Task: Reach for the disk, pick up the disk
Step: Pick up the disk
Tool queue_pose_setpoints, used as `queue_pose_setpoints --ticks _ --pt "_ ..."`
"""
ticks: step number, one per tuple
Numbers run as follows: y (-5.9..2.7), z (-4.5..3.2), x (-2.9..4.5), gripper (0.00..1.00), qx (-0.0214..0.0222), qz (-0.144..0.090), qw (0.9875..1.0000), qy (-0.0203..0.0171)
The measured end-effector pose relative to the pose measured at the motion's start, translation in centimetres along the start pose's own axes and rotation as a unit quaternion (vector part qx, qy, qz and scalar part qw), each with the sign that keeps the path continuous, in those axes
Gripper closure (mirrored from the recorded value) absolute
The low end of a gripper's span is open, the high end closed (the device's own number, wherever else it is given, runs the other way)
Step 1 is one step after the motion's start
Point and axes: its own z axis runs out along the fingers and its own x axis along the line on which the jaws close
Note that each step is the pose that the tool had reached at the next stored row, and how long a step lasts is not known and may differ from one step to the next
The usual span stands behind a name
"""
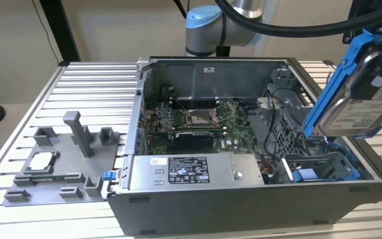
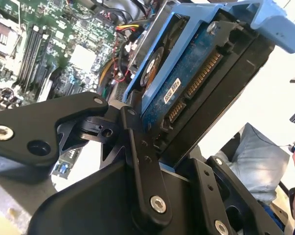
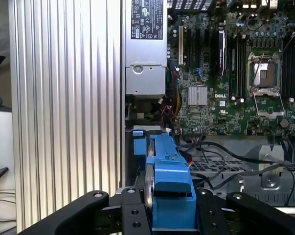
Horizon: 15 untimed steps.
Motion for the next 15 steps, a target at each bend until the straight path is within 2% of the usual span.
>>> queue_pose_setpoints --ticks 4,9,15 --pt "-0.44 -0.02 0.54 1.0 -0.0003 0.0 1.0 0.0" --pt "-0.48 -0.01 1.71 1.0 -0.0004 0.0 1.0 -0.001" --pt "-0.48 -0.01 1.74 1.0 -0.0004 0.0 1.0 -0.001"
